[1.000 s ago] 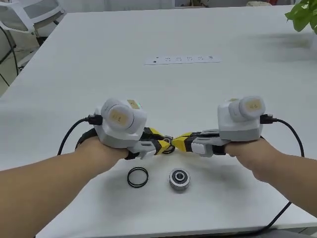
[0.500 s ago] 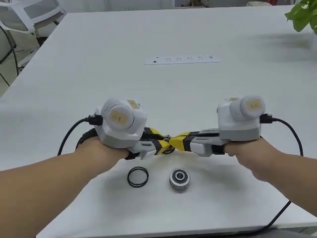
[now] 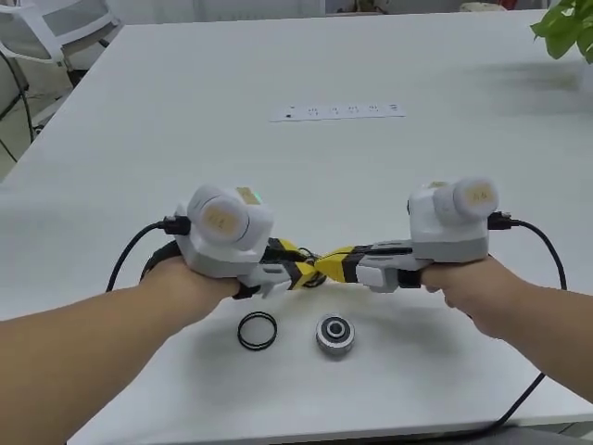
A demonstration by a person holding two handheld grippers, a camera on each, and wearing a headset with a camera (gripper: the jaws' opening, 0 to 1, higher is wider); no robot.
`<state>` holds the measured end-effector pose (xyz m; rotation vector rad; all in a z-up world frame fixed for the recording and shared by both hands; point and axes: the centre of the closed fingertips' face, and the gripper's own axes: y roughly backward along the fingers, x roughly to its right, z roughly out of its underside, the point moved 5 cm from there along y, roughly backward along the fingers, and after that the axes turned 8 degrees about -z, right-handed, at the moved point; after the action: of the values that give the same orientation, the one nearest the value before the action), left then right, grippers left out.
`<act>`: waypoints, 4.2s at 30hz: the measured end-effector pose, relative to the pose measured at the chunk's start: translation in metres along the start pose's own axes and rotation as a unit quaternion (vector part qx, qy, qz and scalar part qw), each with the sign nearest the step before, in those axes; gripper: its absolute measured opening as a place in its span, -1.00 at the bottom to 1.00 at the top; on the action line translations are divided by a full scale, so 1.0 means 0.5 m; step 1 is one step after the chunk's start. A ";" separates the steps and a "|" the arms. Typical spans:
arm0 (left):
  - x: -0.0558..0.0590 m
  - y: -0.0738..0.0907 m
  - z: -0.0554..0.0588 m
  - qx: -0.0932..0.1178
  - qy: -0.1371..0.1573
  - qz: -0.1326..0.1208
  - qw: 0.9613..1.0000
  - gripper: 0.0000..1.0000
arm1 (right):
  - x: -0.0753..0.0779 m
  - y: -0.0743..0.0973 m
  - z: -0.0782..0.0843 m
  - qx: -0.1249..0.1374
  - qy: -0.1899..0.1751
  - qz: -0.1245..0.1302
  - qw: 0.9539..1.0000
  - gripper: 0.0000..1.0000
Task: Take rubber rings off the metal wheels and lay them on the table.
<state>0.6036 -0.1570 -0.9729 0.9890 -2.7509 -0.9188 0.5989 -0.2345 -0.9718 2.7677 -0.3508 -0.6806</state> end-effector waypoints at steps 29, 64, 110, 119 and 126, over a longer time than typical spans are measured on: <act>0.002 0.035 -0.014 0.012 -0.003 0.023 1.000 -0.47 | -0.002 0.010 -0.010 0.006 -0.005 0.016 1.000 -1.00; 0.003 0.192 -0.043 0.082 0.009 0.020 0.996 0.13 | -0.063 0.016 -0.059 0.042 0.002 -0.018 0.999 -1.00; 0.010 0.317 0.021 0.079 0.023 -0.010 0.997 0.44 | -0.154 -0.067 0.001 -0.059 0.024 -0.106 0.992 -1.00; 0.013 0.323 0.031 0.074 0.026 -0.013 0.997 0.43 | -0.149 -0.079 0.018 -0.079 0.022 -0.107 0.991 -1.00; 0.013 0.322 0.035 0.071 0.027 -0.013 0.997 0.43 | -0.148 -0.090 0.030 -0.092 0.015 -0.110 0.990 -1.00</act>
<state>0.5044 -0.0531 -0.8975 1.0560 -2.7979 -0.6966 0.5355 -0.1737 -0.9680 2.6590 0.0238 -0.6824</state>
